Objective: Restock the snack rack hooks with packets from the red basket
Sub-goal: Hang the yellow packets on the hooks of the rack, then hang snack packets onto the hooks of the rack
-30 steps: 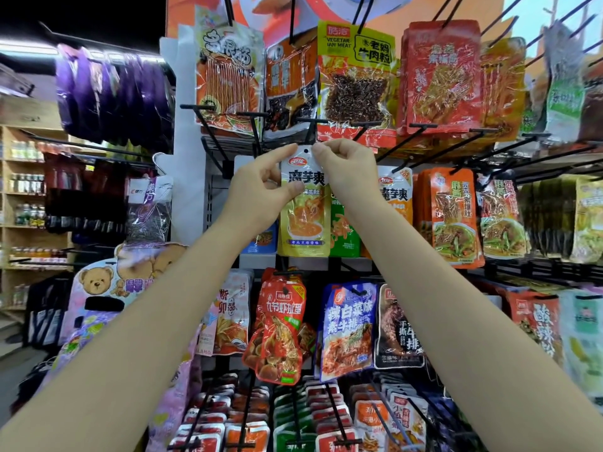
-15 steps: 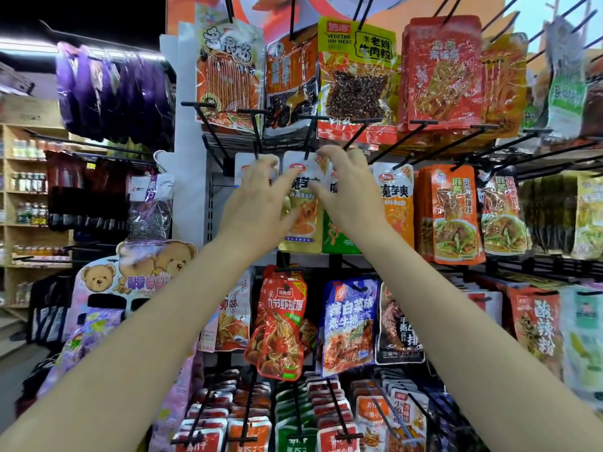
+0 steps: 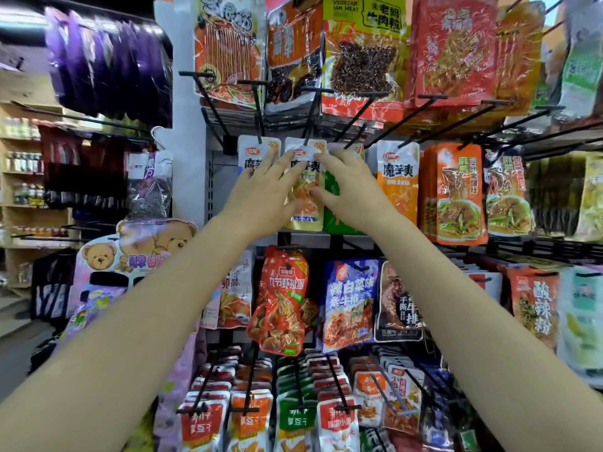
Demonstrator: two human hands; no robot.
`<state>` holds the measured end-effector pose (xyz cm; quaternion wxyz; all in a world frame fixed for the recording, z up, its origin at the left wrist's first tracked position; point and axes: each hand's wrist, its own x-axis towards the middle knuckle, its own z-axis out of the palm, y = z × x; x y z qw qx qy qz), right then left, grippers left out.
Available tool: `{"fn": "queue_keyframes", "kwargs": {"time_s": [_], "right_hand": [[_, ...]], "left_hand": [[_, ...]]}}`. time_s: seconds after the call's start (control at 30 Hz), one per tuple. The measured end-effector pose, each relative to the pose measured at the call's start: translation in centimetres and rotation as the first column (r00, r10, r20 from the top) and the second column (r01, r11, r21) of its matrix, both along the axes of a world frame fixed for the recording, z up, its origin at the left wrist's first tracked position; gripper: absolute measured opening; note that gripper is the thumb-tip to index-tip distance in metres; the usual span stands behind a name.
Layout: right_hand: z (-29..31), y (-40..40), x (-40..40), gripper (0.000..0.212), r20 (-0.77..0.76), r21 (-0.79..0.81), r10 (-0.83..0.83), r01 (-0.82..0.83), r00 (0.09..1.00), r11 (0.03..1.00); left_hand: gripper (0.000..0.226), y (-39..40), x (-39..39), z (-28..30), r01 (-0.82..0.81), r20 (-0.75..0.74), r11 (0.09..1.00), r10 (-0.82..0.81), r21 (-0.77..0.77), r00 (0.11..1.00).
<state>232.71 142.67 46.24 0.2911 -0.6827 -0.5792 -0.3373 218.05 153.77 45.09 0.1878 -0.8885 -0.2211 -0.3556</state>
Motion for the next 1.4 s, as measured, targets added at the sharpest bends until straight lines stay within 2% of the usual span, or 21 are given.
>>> {"fn": "queue_keyframes", "kwargs": {"time_s": [0.1,0.2,0.27,0.37,0.47,0.6,0.8,0.87,0.93,1.03,1.17,1.27,1.33,1.4], "right_hand": [[-1.7,-3.2,-1.1,0.048,0.004,0.122,0.114,-0.114,0.993,0.986],[-4.7,-8.5,-2.4,0.034,0.017,0.262,0.173,-0.171,0.985,0.950],[-7.8,-12.8,-2.7,0.029,0.009,0.332,0.130,-0.125,0.992,0.935],[-14.0,-19.2,-2.0,0.024,-0.062,0.349,-0.042,0.061,0.997,0.935],[-21.5,-25.3,0.0,0.027,-0.191,0.227,-0.255,0.295,0.948,0.928],[-32.4,-33.5,2.9,0.028,-0.364,-0.038,-0.506,0.530,0.782,0.847],[-46.7,-45.5,5.1,0.035,-0.608,-0.349,-0.663,0.603,0.437,0.717],[-51.3,-48.4,6.2,0.036,-0.663,-0.441,-0.683,0.577,0.307,0.687],[-55.3,-50.5,7.4,0.039,-0.688,-0.545,-0.701,0.504,0.189,0.670],[-59.8,-51.9,9.1,0.045,-0.724,-0.625,-0.686,0.359,0.066,0.693],[-63.8,-51.3,10.9,0.060,-0.698,-0.715,-0.706,0.168,-0.119,0.679],[-66.5,-50.3,11.1,0.066,-0.563,-0.801,-0.809,-0.128,-0.167,0.584],[-68.0,-49.7,10.4,0.069,-0.478,-0.814,-0.870,-0.311,-0.118,0.490],[-69.2,-49.2,9.6,0.066,-0.451,-0.807,-0.889,-0.388,-0.082,0.446]], "left_hand": [[0.061,-1.7,-1.0,-1.3,0.181,0.147,0.983,-0.183,0.027,0.972],[0.056,-5.2,-1.1,-4.3,0.439,0.293,0.888,-0.461,0.140,0.838],[0.051,-8.4,-0.2,-7.3,0.582,0.313,0.793,-0.608,0.183,0.730],[0.046,-13.2,3.0,-13.0,0.754,0.282,0.645,-0.752,0.129,0.595],[0.045,-17.6,7.8,-20.2,0.843,0.218,0.533,-0.817,-0.063,0.533],[0.049,-24.1,14.0,-30.8,0.812,0.053,0.440,-0.867,-0.383,0.495],[0.057,-33.8,19.7,-45.3,0.630,-0.162,0.378,-0.913,-0.678,0.375],[0.062,-36.0,20.7,-49.2,0.556,-0.208,0.376,-0.916,-0.741,0.343],[0.061,-37.4,21.2,-52.4,0.514,-0.280,0.417,-0.904,-0.749,0.324],[0.068,-38.1,20.9,-56.4,0.454,-0.398,0.498,-0.866,-0.739,0.303],[0.077,-37.8,20.0,-58.8,0.397,-0.471,0.552,-0.833,-0.733,0.290],[0.079,-37.7,20.0,-59.2,0.406,-0.483,0.570,-0.821,-0.714,0.303],[0.078,-37.7,19.9,-59.4,0.416,-0.485,0.574,-0.818,-0.705,0.307],[0.077,-37.9,19.8,-59.4,0.414,-0.480,0.573,-0.819,-0.707,0.314]]}}
